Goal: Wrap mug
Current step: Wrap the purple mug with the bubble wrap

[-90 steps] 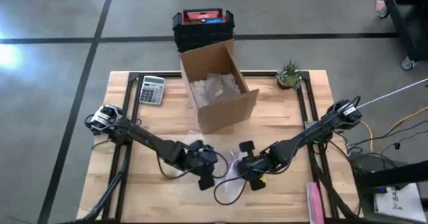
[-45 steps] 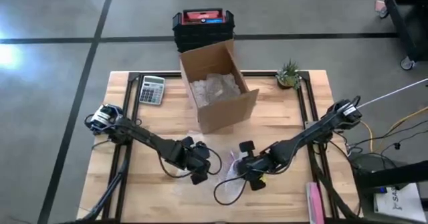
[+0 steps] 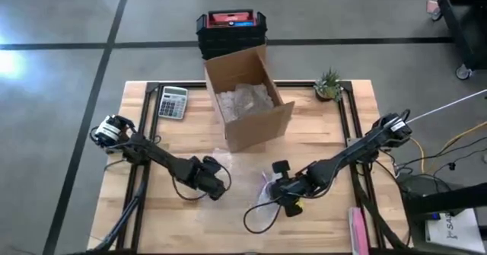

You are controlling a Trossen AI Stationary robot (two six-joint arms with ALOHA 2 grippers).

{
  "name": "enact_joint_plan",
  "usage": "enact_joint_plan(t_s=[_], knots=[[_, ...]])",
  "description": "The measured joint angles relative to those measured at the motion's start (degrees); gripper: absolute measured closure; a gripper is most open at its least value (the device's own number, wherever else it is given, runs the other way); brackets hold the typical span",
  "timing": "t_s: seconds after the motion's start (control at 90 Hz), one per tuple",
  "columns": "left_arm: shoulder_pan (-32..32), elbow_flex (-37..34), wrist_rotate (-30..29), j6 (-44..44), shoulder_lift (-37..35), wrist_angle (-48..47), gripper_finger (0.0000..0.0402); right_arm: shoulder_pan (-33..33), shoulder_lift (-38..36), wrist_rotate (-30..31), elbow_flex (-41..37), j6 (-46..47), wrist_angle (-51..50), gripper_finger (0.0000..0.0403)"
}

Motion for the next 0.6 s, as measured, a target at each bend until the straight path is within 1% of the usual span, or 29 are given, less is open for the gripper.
enact_joint_plan(t_s=[0.144,0.322,0.5,0.6], knots=[[0.01,-4.05,-0.63,-0.65,-0.28,6.97,0.0192,0.00,0.00,-0.02,-0.13,-0.54,0.11,0.0403],[-0.01,-5.49,-1.70,-0.97,-0.18,9.66,0.0214,-0.41,0.00,-0.52,-0.39,-1.61,1.84,0.0403],[-0.01,-5.67,-3.18,-0.92,-0.03,11.49,0.0252,-1.26,0.04,-0.87,-0.95,-2.78,3.47,0.0403],[0.01,-5.68,-3.45,-0.89,0.00,11.58,0.0279,-2.06,0.48,-1.80,-2.50,-4.21,7.77,0.0403]])
